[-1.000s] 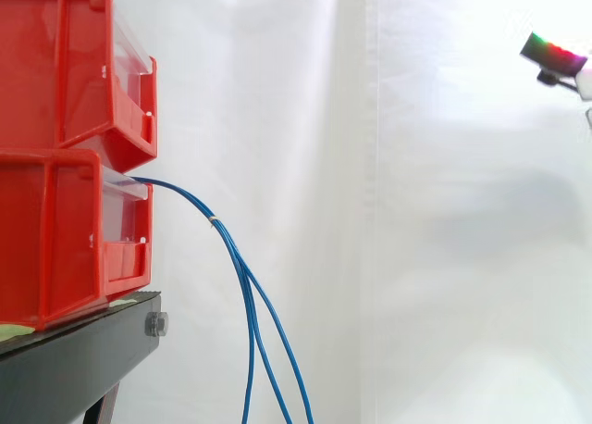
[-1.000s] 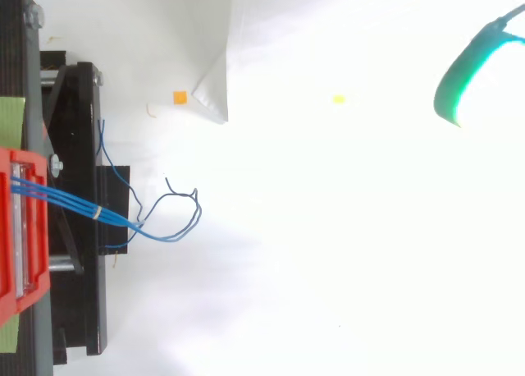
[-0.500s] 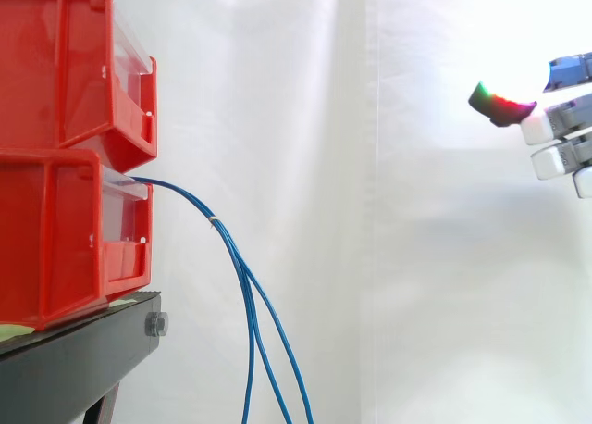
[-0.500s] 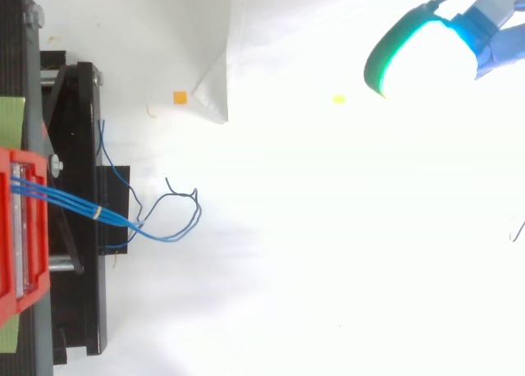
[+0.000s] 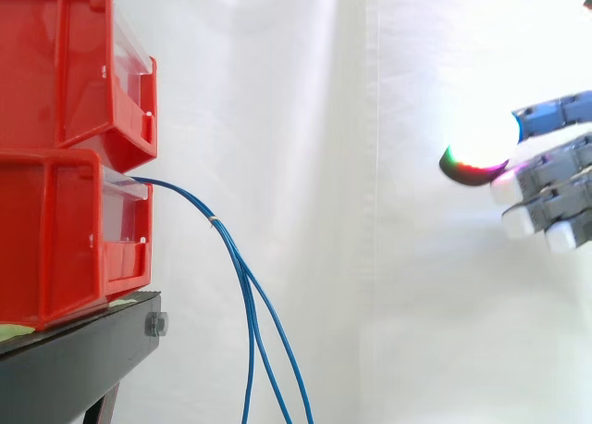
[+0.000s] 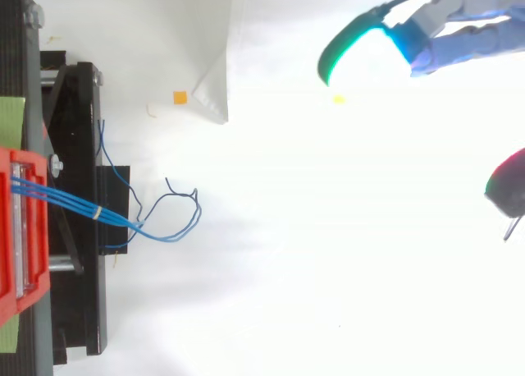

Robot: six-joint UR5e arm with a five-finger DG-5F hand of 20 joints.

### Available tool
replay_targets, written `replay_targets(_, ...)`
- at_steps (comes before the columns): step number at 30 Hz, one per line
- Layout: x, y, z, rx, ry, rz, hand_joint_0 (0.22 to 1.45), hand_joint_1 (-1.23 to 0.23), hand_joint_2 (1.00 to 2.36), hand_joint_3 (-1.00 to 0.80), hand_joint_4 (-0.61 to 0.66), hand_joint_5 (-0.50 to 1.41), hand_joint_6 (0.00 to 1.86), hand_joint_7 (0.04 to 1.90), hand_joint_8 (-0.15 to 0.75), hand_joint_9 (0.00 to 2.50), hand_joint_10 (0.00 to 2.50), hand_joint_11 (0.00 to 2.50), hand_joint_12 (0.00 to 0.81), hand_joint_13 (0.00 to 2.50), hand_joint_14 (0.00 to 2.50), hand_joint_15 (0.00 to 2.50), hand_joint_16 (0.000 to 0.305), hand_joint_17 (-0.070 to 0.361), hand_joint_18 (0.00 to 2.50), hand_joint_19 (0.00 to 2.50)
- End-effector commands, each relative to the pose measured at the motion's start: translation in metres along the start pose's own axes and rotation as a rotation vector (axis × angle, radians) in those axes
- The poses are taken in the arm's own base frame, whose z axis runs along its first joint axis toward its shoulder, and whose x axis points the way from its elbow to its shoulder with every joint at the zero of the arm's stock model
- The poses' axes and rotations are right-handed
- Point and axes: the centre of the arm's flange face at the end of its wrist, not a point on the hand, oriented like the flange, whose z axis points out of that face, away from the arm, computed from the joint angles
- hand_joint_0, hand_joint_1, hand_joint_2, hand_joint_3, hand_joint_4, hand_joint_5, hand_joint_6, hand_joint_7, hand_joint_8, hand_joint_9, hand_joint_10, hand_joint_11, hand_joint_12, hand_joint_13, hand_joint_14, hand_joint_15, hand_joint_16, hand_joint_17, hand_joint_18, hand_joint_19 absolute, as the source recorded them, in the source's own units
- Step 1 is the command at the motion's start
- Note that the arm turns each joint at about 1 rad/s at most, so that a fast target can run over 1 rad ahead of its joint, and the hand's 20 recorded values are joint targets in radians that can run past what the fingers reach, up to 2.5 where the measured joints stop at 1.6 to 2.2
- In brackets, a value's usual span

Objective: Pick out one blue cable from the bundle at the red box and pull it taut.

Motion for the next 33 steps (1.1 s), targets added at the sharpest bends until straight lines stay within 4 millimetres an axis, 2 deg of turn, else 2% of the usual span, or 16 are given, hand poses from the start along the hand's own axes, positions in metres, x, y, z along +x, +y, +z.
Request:
replay_targets(1, 0.015, -0.016, 0.013, -0.026, -0.004, 0.014, 0.52, -0.64, 1.00, -0.49, 0.16, -0.19, 0.50, 0.72, 0.191, 0.60, 0.01, 0.22, 0.319, 0.56, 0.01, 0.23, 0.051, 0.114, 0.44, 0.54)
replay_targets(10, 0.035, -0.046, 0.032, -0.048, -0.027, 0.031, 0.52, -0.64, 1.00, -0.49, 0.17, -0.19, 0.50, 0.73, 0.191, 0.60, 0.01, 0.21, 0.316, 0.56, 0.01, 0.24, 0.051, 0.114, 0.44, 0.54)
replay_targets(20, 0.043, -0.043, 0.035, -0.075, -0.072, 0.019, 0.52, -0.64, 1.00, -0.49, 0.16, -0.19, 0.50, 0.73, 0.191, 0.60, 0.01, 0.22, 0.315, 0.56, 0.01, 0.24, 0.051, 0.114, 0.44, 0.54)
replay_targets(23, 0.053, -0.058, 0.042, -0.059, -0.064, 0.015, 0.52, -0.64, 1.00, -0.49, 0.17, -0.19, 0.50, 0.72, 0.191, 0.60, 0.01, 0.21, 0.315, 0.56, 0.01, 0.24, 0.051, 0.114, 0.44, 0.54)
replay_targets(28, 0.063, -0.065, 0.055, -0.057, -0.065, 0.032, 0.52, -0.64, 1.00, -0.49, 0.17, -0.19, 0.50, 0.73, 0.192, 0.60, 0.01, 0.21, 0.315, 0.56, 0.01, 0.24, 0.051, 0.114, 0.44, 0.54)
replay_targets(29, 0.071, -0.073, 0.065, -0.049, -0.062, 0.042, 0.52, -0.64, 1.00, -0.49, 0.17, -0.19, 0.50, 0.73, 0.191, 0.60, 0.01, 0.21, 0.316, 0.56, 0.01, 0.24, 0.051, 0.114, 0.44, 0.54)
replay_targets(33, 0.076, -0.076, 0.076, -0.050, -0.068, 0.051, 0.52, -0.64, 1.00, -0.49, 0.17, -0.19, 0.50, 0.73, 0.191, 0.61, 0.01, 0.22, 0.316, 0.56, 0.01, 0.24, 0.051, 0.114, 0.44, 0.54)
